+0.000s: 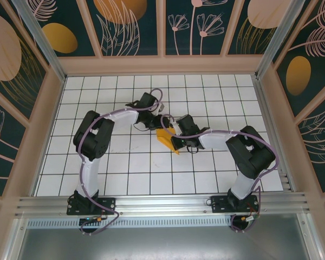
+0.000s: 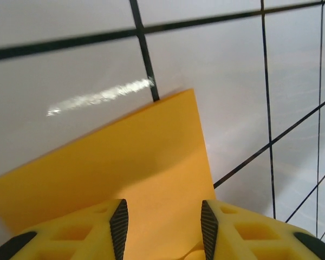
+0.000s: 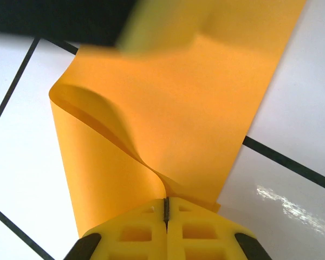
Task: Fold a paper plane with a square sheet of paper (fold left side to right side)
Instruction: Third fold the triangle at the center of the table.
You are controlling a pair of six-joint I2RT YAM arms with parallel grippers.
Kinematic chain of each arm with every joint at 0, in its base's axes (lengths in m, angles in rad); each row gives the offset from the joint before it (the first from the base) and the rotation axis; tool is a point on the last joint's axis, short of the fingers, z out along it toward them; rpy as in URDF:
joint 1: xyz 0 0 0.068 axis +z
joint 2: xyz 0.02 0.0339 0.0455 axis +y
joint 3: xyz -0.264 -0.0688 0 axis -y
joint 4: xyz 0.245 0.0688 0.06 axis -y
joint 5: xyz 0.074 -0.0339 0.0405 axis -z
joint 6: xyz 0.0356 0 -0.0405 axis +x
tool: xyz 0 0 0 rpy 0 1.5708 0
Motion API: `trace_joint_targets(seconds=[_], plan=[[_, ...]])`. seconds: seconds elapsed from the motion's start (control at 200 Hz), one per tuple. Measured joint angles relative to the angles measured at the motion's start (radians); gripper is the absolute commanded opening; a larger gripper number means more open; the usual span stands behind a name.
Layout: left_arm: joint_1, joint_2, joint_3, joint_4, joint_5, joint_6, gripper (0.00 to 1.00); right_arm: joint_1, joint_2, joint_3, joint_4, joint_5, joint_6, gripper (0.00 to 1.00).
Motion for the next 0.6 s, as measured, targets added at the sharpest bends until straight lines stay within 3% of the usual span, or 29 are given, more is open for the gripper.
trace_joint_targets(seconds=[0.24, 0.41, 0.601], plan=[[0.036, -0.166, -0.109, 0.037, -0.001, -0.012, 0.33, 0.0, 0.0, 0.0, 0.0, 0.0, 0.0, 0.0], [0.017, -0.237, -0.269, 0.106, 0.068, -0.051, 0.32, 0.0, 0.0, 0.0, 0.0, -0.001, 0.0, 0.0], [-0.016, -0.233, -0.319, 0.161, 0.111, -0.096, 0.32, 0.0, 0.0, 0.0, 0.0, -0.002, 0.0, 0.0]])
